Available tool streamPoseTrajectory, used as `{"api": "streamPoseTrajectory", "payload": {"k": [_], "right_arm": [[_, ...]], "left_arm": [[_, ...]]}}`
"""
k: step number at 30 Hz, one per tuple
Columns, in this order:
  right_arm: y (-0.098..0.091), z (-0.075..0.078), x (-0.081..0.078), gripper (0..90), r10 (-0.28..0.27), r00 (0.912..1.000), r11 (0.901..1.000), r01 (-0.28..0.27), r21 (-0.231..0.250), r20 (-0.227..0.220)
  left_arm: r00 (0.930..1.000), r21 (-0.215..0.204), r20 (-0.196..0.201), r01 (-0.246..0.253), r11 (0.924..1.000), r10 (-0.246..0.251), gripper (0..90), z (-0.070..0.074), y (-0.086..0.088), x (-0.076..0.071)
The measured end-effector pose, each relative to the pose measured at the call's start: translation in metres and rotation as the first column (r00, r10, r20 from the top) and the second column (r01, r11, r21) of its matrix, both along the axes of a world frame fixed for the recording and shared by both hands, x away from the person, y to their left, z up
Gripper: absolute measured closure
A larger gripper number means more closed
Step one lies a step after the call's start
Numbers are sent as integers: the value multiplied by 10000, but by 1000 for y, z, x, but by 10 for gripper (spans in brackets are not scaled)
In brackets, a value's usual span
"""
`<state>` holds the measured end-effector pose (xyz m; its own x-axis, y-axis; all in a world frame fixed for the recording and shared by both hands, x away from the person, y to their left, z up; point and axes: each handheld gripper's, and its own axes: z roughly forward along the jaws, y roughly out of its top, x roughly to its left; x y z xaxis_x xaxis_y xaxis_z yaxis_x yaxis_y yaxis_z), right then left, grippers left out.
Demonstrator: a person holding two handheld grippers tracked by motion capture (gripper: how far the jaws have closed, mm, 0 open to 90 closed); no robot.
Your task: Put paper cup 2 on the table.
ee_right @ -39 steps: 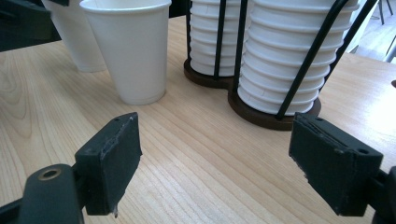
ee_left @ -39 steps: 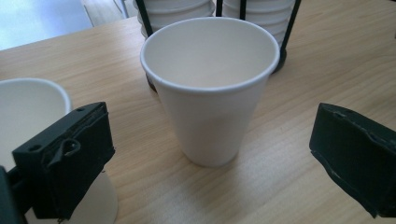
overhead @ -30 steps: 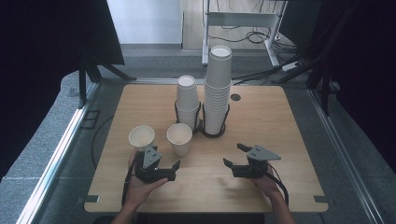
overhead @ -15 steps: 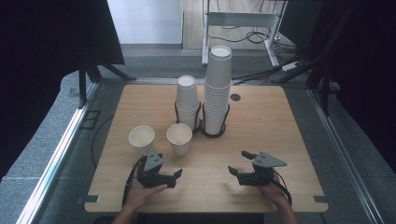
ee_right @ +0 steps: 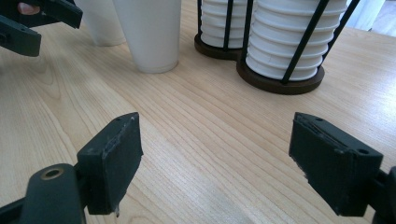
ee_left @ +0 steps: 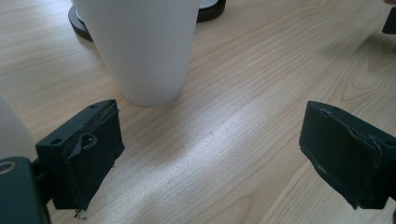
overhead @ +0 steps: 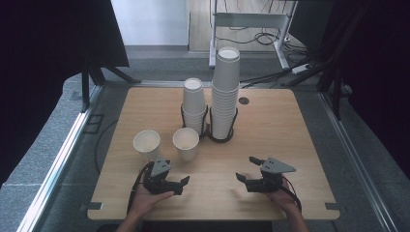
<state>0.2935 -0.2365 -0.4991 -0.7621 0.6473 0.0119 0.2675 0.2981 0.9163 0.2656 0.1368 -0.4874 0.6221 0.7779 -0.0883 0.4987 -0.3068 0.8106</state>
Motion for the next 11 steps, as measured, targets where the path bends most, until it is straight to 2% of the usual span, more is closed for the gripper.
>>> {"api": "streamPoseTrajectory", "payload": {"k": [2,7,11], "right_arm": [[0,0,0,170,-23,10000,10000,23,-31,28],[-1,1,2,164,-168,9999,9998,168,-82,-38],[3,1,4,152,-331,9992,9983,321,-489,-207]], "left_arm": [[10000,66,-8,-59,10000,59,64,-1,0,1],[10000,-110,21,-52,9999,52,65,0,0,0],[10000,-162,38,-52,9999,52,64,1,0,-2]]}}
